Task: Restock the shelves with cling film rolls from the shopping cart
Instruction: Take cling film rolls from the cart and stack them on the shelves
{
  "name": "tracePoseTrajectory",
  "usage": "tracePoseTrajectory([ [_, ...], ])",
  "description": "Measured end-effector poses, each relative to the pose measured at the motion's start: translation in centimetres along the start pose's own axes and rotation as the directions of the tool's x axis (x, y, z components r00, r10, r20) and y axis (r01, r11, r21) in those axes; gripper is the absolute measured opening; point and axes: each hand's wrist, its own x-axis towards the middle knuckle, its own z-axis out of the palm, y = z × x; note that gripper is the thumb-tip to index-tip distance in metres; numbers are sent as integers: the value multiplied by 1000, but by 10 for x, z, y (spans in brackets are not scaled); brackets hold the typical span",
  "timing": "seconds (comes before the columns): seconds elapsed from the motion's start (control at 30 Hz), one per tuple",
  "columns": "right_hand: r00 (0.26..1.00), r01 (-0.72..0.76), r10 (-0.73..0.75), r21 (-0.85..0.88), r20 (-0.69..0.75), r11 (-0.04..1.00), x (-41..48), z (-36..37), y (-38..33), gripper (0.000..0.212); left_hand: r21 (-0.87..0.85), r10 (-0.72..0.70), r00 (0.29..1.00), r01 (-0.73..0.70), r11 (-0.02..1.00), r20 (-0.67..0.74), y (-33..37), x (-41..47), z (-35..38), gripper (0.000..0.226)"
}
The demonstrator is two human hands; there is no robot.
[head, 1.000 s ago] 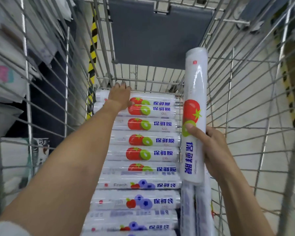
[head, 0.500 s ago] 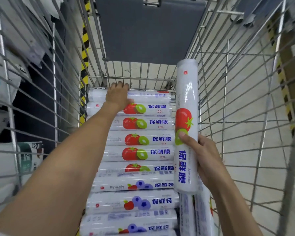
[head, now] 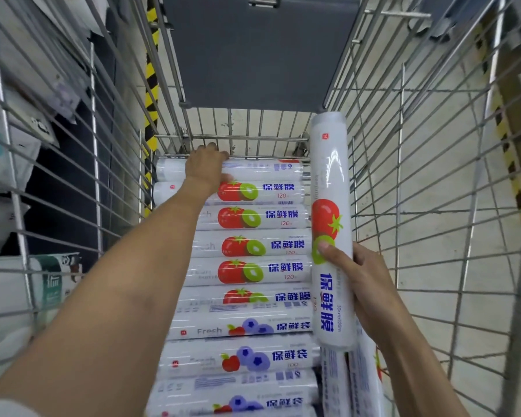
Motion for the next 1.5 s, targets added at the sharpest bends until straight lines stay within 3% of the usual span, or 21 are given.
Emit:
tracePoseTrajectory([
  [0.07, 1000, 4, -4, -6, 1, 1000, -1, -2, 2, 28, -76, -12, 998, 8, 997, -57, 1, -3, 3, 57],
  [0.2, 1000, 10, -9, -30, 11, 1000, -5, -7, 5, 34, -63, 89, 992, -94, 994, -90, -9, -3, 8, 49],
  [0.3, 1000, 11, -10, -46, 5, 999, -7, -9, 6, 36, -144, 154, 965, -187, 972, -212, -17, -4, 8, 19],
  [0.4, 1000, 10, -10, -59, 0, 998, -5, -8, 7, 27, -186, 160, 976, -186, 965, -148, -14, -12, 1, 26],
  [0.47, 1000, 10, -10, -56, 3, 998, -6, -5, 6, 22, -113, 80, 992, -91, 989, -94, -19, -14, 3, 51],
  [0.53, 1000, 8, -8, -54, 6, 999, -6, -5, 5, 21, -100, -76, 988, 63, 993, -137, -30, -19, 11, 60],
  [0.67, 1000, 7, -7, -48, -3, 999, -6, -7, 5, 20, -327, -506, 830, 423, 845, -234, -46, -36, 17, 46],
  [0.73, 1000, -4, 4, -37, -3, 999, -6, -6, 6, 21, -411, -587, 789, 481, 775, -183, -33, -35, 9, 42],
  [0.83, 1000, -17, 17, -28, 0, 999, -7, -7, 6, 22, -582, -709, 705, 575, 575, -3, -29, -15, -6, 48],
  [0.9, 1000, -20, 20, -23, -7, 1000, -7, -9, 5, 21, -655, -714, 696, 576, 490, 78, -33, -8, -12, 51],
  [0.97, 1000, -20, 20, -22, -13, 1000, -8, -12, 4, 22, -674, -657, 749, 529, 515, 86, -28, -9, -14, 50],
  [1.03, 1000, -19, 19, -21, -21, 1000, -8, -12, 3, 23, -620, -596, 800, 504, 602, 72, -19, -10, -12, 64],
  [1.13, 1000, -18, 18, -4, -16, 1000, -8, -13, 2, 26, -508, -607, 792, 551, 662, 68, -14, -11, -15, 80],
  [1.23, 1000, -14, 14, 3, -17, 1000, -7, -15, 0, 33, -683, -552, 796, 548, 483, 249, 0, -10, -16, 76],
  [1.3, 1000, -14, 14, 2, -20, 1000, -7, -16, 0, 34, -758, -504, 811, 522, 390, 298, 19, -10, -15, 80],
  [1.37, 1000, -12, 12, -7, -21, 1000, -7, -18, 0, 30, -740, -527, 812, 512, 436, 251, 27, -10, -14, 91],
  [1.43, 1000, -13, 13, -10, -19, 1000, -6, -21, 1, 24, -650, -550, 819, 510, 564, 166, 24, -13, -19, 96],
  [1.5, 999, -18, 18, -3, -29, 1000, -6, -21, 1, 22, -561, -475, 871, 458, 689, 126, 13, -14, -22, 87],
])
